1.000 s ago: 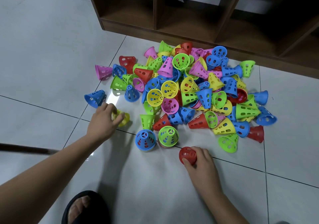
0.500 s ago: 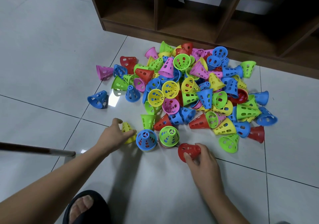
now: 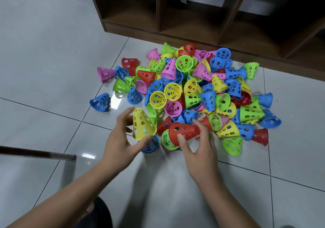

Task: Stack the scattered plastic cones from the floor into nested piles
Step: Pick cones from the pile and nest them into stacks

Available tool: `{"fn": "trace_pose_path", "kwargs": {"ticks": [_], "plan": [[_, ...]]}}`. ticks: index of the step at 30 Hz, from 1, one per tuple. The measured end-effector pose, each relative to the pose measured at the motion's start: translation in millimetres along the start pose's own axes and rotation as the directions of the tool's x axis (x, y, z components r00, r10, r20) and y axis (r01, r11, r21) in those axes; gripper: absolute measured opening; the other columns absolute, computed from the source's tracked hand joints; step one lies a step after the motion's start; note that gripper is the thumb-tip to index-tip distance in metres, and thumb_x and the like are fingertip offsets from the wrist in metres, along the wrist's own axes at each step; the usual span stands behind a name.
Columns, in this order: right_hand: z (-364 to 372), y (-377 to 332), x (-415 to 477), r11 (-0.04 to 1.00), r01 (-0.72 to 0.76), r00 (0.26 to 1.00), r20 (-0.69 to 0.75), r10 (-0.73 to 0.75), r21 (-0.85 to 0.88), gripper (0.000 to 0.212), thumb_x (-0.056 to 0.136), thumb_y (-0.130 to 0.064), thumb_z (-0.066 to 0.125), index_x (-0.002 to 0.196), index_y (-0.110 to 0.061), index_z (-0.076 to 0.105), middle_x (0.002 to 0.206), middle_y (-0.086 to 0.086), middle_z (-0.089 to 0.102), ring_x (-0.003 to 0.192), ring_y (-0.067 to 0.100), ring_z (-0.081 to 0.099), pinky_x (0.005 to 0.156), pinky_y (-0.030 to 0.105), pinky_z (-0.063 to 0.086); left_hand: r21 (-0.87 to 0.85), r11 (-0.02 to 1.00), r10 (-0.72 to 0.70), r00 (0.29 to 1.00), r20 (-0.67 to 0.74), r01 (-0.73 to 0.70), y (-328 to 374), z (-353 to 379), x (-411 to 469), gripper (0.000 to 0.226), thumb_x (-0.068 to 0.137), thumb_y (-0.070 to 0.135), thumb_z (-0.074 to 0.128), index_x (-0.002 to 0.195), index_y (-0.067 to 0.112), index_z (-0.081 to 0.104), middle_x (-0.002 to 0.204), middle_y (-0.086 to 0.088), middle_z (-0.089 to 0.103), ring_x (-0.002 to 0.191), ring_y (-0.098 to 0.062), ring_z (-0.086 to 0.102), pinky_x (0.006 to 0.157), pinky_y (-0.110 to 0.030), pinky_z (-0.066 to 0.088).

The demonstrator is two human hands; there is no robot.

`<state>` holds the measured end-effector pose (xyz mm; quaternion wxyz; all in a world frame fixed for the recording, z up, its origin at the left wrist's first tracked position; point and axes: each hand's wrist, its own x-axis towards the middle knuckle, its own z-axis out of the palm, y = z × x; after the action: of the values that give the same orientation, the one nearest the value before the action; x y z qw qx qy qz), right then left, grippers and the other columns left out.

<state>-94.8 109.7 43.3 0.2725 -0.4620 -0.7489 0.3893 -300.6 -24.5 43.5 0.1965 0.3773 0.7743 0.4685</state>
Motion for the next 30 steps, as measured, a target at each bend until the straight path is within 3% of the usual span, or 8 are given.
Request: {"fn": "trace_pose_path", "kwargs": {"ticks": [5,8,13,16,18,20,23,30], "plan": [[18.1,12.0,8.3,0.986,0.104,0.987,0.134,-0.086,-0.13,0.056,0.094,-0.049,0.076,0.143,-0.033,0.056,0.135,-0.011,0.057,0.13,0.014,0.052,0.107,0.036,0.048,0.141,0.981,0.101,0.976,0.194,-0.129,-13.9,7.7,-6.0,0.076,0.083,0.047,0.088,0.144,0.049,0.042,0.137,0.026,0.058,0.122,-0.003,0.062,0.096,-0.024,0.05],[28.3,25.8,7.7,0.971,0.163,0.963,0.245,-0.117,-0.177,0.052,0.095,-0.053,0.071,0.143,-0.038,0.056,0.133,-0.012,0.052,0.132,0.019,0.051,0.106,0.045,0.049,0.236,0.951,0.141,0.96,0.243,-0.199,-30.0,13.3,-8.4,0.056,0.086,0.04,0.086,0.132,0.039,0.054,0.127,0.025,0.056,0.113,0.002,0.059,0.094,-0.032,0.052],[17.8,33.3,13.0,0.974,0.158,0.957,0.268,-0.111,-0.161,0.058,0.096,-0.067,0.061,0.143,-0.034,0.058,0.133,-0.017,0.051,0.132,0.01,0.049,0.108,0.03,0.045,0.223,0.959,0.107,0.955,0.278,-0.172,-41.1,6.5,0.5,0.064,0.088,0.066,0.076,0.14,0.036,0.053,0.136,0.024,0.057,0.125,0.0,0.058,0.101,-0.029,0.049],[3.0,37.6,25.1,0.978,0.146,0.971,0.211,-0.113,-0.149,0.058,0.105,-0.068,0.04,0.143,-0.029,0.058,0.134,-0.014,0.055,0.129,0.008,0.052,0.104,0.029,0.045,0.167,0.978,0.089,0.97,0.227,-0.128,-43.8,-5.4,15.8,0.057,0.101,0.071,0.05,0.142,0.032,0.054,0.136,0.02,0.06,0.128,-0.004,0.059,0.104,-0.036,0.051],[-1.7,49.7,39.0,0.968,0.126,0.981,0.172,-0.09,-0.216,0.05,0.108,-0.061,0.041,0.14,-0.027,0.06,0.132,-0.013,0.055,0.126,0.011,0.054,0.103,0.036,0.048,0.207,0.974,0.054,0.985,0.164,-0.088,-50.2,-12.3,31.9,0.051,0.104,0.068,0.044,0.136,0.031,0.059,0.13,0.019,0.062,0.123,-0.002,0.06,0.101,-0.036,0.052],[-2.7,66.7,52.7,0.945,0.117,0.985,0.155,-0.072,-0.304,0.036,0.107,-0.046,0.053,0.138,-0.029,0.059,0.131,-0.013,0.055,0.125,0.014,0.053,0.102,0.04,0.05,0.264,0.964,0.014,0.995,0.1,-0.04,-62.3,-16.7,49.2,0.041,0.104,0.061,0.052,0.13,0.031,0.063,0.126,0.017,0.064,0.117,-0.003,0.061,0.098,-0.036,0.053],[-2.0,88.4,68.3,0.881,0.156,0.98,0.178,-0.083,-0.446,0.039,0.1,-0.03,0.064,0.138,-0.026,0.058,0.135,-0.009,0.056,0.127,0.02,0.052,0.106,0.042,0.048,0.383,0.924,-0.031,0.999,0.044,0.012,-89.8,-24.0,75.1,0.032,0.101,0.042,0.067,0.13,0.029,0.064,0.13,0.009,0.062,0.119,-0.016,0.062,0.096,-0.042,0.054],[-2.3,104.0,84.6,0.6,0.377,0.926,0.294,-0.235,-0.706,0.054,0.08,-0.014,0.077,0.133,-0.015,0.065,0.146,0.006,0.056,0.143,0.03,0.047,0.121,0.047,0.03,0.684,0.714,-0.122,0.989,-0.089,0.149,-133.0,-52.8,114.4,0.06,0.087,0.023,0.076,0.143,0.024,0.055,0.165,-0.007,0.037,0.151,-0.036,0.034,0.114,-0.059,0.035]]}}
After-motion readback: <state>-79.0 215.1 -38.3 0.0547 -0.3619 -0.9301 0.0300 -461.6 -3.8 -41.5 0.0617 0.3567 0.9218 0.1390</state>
